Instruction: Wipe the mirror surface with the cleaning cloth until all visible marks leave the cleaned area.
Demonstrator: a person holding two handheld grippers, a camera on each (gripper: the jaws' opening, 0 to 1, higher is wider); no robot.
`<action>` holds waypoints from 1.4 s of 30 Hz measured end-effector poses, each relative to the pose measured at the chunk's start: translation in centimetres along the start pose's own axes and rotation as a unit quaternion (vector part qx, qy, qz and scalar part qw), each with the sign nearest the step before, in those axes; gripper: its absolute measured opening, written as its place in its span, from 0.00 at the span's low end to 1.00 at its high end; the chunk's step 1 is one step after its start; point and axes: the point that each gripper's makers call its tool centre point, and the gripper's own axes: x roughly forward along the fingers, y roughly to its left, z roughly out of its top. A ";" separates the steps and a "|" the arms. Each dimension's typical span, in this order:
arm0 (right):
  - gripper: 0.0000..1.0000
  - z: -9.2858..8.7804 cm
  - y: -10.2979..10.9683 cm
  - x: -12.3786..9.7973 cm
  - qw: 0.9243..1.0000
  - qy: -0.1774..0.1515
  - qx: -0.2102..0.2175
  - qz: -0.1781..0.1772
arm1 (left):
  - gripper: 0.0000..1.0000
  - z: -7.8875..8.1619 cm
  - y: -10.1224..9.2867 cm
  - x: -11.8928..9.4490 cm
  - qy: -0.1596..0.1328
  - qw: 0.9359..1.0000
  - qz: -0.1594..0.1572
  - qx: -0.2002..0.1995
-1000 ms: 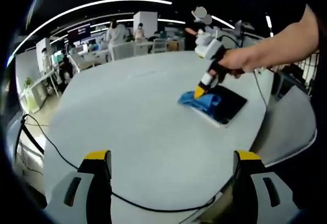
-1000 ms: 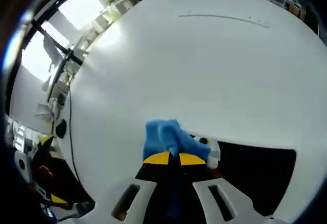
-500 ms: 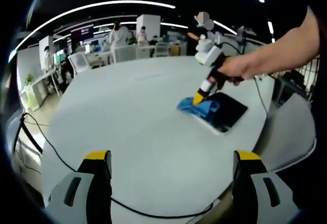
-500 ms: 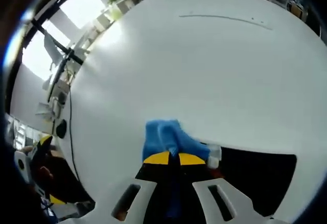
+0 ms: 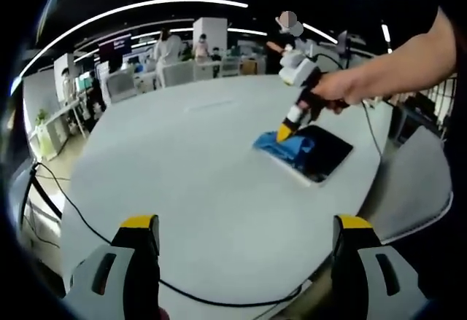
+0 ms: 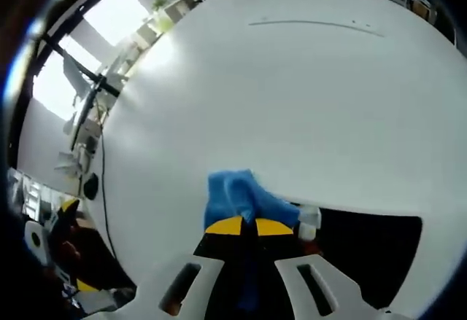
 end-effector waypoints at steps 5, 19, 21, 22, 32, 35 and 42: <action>0.00 -0.2 -0.7 -0.4 1.000 0.000 0.003 -0.002 | 0.99 0.0 -0.2 -0.1 0.001 1.000 0.000 0.002; 0.00 -0.3 -3.1 -1.1 1.000 0.002 0.006 -0.020 | 0.99 1.1 -0.1 0.0 -0.014 1.000 0.003 0.001; 0.00 -0.3 -3.5 -1.2 1.000 0.001 0.007 -0.023 | 0.99 1.2 -0.1 0.0 -0.014 1.000 0.005 0.003; 0.00 -0.4 -3.7 -1.3 1.000 0.001 0.008 -0.024 | 0.99 1.2 -0.1 -0.1 -0.015 1.000 0.006 0.004; 0.00 -0.5 -3.6 -1.4 1.000 -0.002 -0.003 -0.030 | 1.00 1.4 -0.2 0.0 -0.009 1.000 0.005 0.000; 0.00 -0.6 -3.6 -1.4 0.999 -0.009 -0.008 -0.032 | 1.00 1.5 0.0 0.0 -0.011 1.000 0.009 0.002; 0.00 -2.0 -3.0 -1.7 0.999 -0.009 -0.023 -0.029 | 0.99 1.9 -0.6 0.2 -0.019 1.000 -0.004 0.003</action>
